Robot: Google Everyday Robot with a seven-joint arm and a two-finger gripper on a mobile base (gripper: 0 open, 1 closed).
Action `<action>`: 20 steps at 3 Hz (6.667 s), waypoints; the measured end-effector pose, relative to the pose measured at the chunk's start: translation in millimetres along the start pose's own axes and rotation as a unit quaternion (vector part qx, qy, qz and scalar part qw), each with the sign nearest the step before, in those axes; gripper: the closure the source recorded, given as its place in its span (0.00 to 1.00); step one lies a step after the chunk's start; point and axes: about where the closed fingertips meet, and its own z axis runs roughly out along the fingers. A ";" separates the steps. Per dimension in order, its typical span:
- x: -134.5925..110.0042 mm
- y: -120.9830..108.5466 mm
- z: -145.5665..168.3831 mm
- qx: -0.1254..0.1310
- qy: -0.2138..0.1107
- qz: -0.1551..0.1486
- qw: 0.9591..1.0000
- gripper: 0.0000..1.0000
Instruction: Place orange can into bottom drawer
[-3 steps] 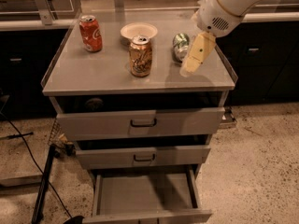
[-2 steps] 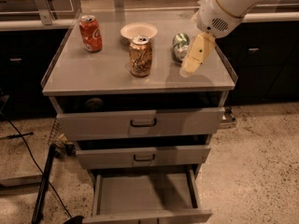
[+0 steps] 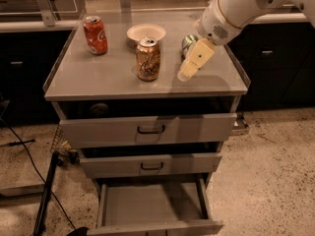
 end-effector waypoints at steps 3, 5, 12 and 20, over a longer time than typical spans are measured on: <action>-28.4 -18.5 51.3 -0.013 -0.069 0.013 0.997 0.00; -37.9 -23.7 87.2 -0.029 -0.082 0.022 0.996 0.00; -74.5 -7.0 107.8 -0.063 -0.106 0.000 0.992 1.00; 60.8 176.0 135.1 -0.066 -0.115 0.014 0.991 1.00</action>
Offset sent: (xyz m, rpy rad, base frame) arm 0.0439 0.0421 -0.0151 0.1628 -0.0254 0.0233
